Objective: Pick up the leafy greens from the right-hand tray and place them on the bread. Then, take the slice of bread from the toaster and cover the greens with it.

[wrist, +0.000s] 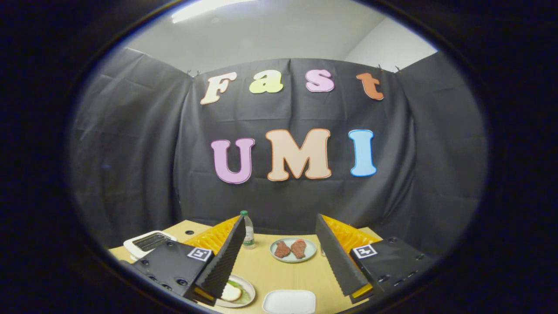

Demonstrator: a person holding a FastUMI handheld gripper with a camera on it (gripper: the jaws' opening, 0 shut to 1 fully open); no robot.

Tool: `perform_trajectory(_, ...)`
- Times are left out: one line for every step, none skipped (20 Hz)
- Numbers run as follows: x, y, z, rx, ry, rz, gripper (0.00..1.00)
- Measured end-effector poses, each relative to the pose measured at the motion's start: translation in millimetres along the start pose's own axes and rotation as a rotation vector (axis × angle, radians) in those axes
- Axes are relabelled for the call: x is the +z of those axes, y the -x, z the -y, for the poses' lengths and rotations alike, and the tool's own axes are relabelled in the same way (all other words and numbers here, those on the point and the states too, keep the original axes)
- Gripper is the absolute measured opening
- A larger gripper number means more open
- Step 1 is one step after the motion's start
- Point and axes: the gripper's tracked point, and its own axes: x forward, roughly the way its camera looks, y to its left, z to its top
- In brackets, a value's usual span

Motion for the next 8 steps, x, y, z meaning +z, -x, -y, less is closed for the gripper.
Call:
perform_trajectory(0,-1,6,-0.016,0.014,0.001,1.00)
perform_trajectory(2,-3,11,-0.033,0.019,0.008,1.00)
perform_trajectory(6,-4,12,-0.045,0.014,0.020,1.00)
perform_trajectory(8,-1,12,-0.053,0.002,0.033,1.00)
perform_trajectory(9,-2,11,-0.054,-0.003,0.041,1.00)
perform_trajectory(10,-4,13,-0.059,0.001,0.043,1.00)
perform_trajectory(10,-5,16,-0.067,0.007,0.045,1.00)
perform_trajectory(11,-5,16,-0.067,0.009,0.046,1.00)
